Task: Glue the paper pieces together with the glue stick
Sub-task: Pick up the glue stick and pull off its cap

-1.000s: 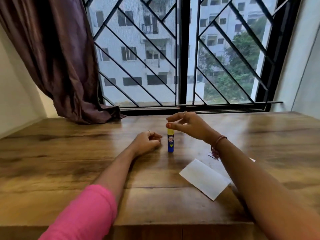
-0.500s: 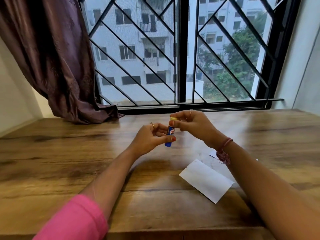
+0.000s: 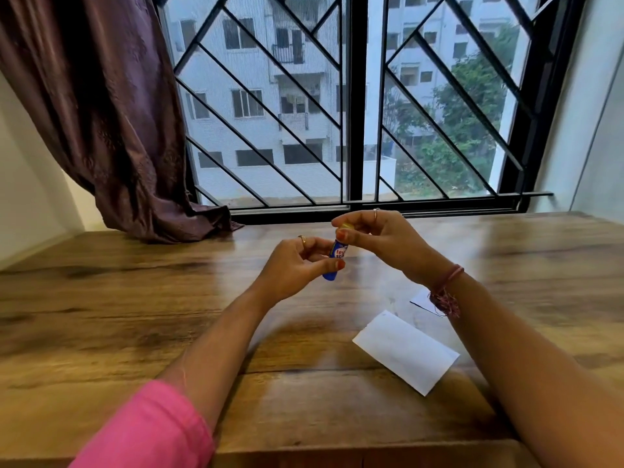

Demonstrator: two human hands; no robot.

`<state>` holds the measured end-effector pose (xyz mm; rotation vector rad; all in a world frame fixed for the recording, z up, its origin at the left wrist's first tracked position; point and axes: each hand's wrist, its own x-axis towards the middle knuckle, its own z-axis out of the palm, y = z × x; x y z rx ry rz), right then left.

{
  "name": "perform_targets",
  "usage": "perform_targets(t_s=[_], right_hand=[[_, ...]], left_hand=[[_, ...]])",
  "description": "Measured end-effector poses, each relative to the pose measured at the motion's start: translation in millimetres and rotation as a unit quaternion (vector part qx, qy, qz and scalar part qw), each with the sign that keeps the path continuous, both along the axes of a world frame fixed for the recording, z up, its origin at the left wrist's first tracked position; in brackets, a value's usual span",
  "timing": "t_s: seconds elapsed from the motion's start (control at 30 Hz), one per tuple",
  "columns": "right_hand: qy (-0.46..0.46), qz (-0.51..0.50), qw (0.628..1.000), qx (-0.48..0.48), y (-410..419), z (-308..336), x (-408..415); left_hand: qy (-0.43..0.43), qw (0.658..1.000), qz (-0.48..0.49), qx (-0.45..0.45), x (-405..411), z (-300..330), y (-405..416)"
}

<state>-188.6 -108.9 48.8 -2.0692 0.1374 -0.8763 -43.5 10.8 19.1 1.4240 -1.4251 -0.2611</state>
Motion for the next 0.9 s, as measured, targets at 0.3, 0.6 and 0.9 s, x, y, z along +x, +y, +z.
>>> perform_targets(t_s=[0.3, 0.6, 0.9], right_hand=[[0.018, 0.086, 0.995, 0.036, -6.6, 1.8, -7.5], [-0.093, -0.022, 0.992, 0.086, -5.8, 3.3, -2.5], [0.128, -0.14, 0.975, -0.112, -16.9, -23.6, 12.5]], left_hand=[[-0.038, 0.999, -0.014, 0.015, 5.2, -3.5, -2.4], [-0.046, 0.998, 0.042, 0.015, 11.0, -5.6, -1.6], [0.096, 0.991, 0.088, -0.042, 16.7, -4.8, -2.8]])
